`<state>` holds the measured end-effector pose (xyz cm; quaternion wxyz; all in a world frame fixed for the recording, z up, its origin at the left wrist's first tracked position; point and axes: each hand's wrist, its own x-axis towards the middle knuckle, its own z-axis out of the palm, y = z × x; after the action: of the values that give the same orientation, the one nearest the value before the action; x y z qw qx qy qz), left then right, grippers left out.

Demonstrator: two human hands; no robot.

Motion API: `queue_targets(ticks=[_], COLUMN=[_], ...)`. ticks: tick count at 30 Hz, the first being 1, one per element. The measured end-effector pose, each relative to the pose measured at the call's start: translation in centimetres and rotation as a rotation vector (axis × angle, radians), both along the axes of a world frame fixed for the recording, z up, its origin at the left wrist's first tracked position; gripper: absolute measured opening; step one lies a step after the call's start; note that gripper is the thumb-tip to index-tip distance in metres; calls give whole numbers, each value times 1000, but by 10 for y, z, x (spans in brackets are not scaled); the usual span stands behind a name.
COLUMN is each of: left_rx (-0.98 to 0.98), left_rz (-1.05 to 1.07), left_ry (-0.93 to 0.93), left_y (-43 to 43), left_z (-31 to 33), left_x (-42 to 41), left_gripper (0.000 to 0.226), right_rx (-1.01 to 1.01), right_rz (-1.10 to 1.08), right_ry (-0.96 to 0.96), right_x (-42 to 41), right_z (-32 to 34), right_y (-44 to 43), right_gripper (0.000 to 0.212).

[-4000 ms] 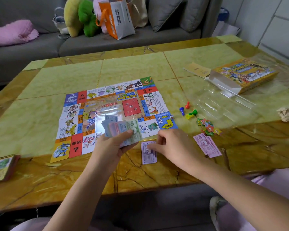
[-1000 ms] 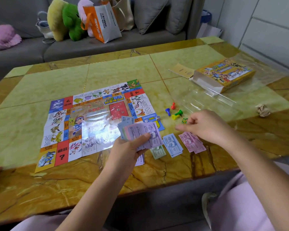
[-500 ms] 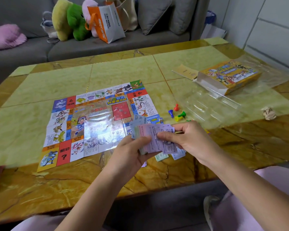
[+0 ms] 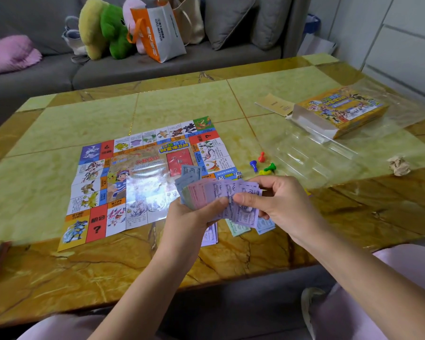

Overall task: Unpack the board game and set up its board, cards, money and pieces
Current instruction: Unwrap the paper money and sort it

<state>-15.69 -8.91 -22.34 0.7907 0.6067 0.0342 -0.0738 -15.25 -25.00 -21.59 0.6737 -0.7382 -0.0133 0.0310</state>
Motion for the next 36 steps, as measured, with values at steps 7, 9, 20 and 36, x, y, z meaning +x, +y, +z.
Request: queue_targets(ticks=[7,9,20,36], left_rx=[-90,-79,-94,-86], left_rz=[-36,-25,5,15], left_ry=[34,44,87,88], left_y=[4,6,6,8], left_z=[4,4,2,6], left_x=[1,1,3,2], left_gripper=[20,14,32,39], right_rx=[13,29,29,109], right_rz=[-32,-17,-13,16], right_ry=[27,32,31,32], right_x=[2,2,2,3], right_z=[-5,-4,-7,-9], right_y=[-2,-2,1,1], right_gripper=[10,16,7,14])
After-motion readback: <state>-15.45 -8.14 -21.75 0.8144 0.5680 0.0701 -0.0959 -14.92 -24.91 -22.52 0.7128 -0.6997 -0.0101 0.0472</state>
